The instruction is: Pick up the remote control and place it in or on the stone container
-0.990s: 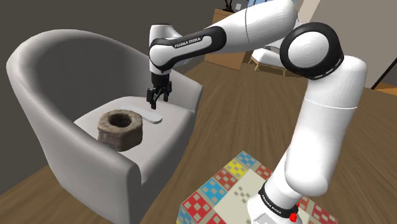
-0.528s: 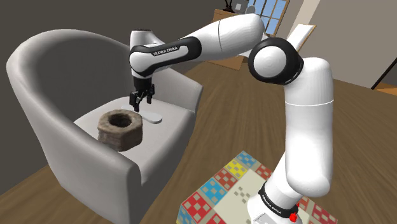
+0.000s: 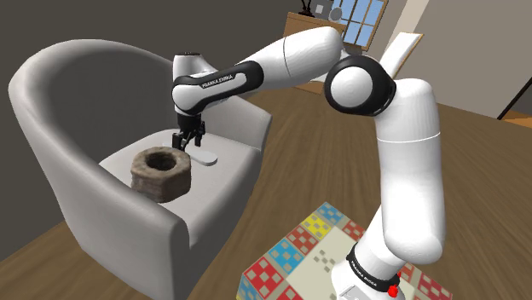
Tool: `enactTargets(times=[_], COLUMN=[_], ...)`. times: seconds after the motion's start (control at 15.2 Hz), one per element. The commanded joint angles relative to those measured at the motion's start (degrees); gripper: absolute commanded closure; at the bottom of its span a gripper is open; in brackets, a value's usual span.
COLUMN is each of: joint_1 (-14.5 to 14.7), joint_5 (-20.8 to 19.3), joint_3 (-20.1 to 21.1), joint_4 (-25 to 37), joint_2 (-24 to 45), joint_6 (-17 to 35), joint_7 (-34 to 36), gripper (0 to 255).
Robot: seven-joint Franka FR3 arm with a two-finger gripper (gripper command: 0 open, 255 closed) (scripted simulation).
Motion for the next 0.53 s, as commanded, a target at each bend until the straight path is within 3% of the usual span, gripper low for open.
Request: enactTargets(times=[0.0,0.4,0.46], joint_1=[-0.04,-0.04,-0.04], joint_5=[-0.02,-0.02,-0.02], joint_3=[-0.03,-0.03,-0.03], joint_4=[0.09,0.09,0.09], joint_2=[0.25,0.25,0.25], joint_6=[0.2,0.19,0.19], joint_7=[-0.07,-0.07,-0.07], gripper=[0,0,255])
